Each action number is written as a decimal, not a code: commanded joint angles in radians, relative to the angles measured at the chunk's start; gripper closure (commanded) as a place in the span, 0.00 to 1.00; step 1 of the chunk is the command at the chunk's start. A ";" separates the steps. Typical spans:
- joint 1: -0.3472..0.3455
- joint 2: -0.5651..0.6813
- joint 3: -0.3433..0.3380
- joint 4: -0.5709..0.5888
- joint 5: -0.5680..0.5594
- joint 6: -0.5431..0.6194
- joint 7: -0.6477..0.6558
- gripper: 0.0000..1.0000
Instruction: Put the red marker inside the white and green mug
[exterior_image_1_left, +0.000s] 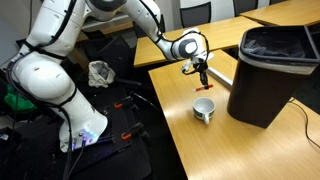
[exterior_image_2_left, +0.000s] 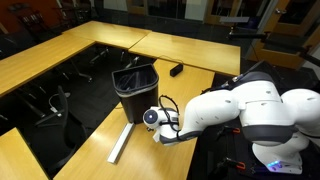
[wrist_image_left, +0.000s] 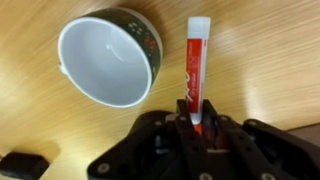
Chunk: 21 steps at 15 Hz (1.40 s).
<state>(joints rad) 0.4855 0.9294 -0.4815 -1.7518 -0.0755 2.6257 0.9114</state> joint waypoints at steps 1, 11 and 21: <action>0.103 0.000 -0.119 -0.059 -0.079 0.025 0.241 0.95; 0.330 0.066 -0.374 -0.115 -0.217 -0.117 0.827 0.95; 0.288 0.151 -0.250 -0.054 -0.349 -0.325 1.006 0.95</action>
<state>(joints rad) 0.8050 1.0553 -0.7625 -1.8594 -0.3809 2.3551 1.8725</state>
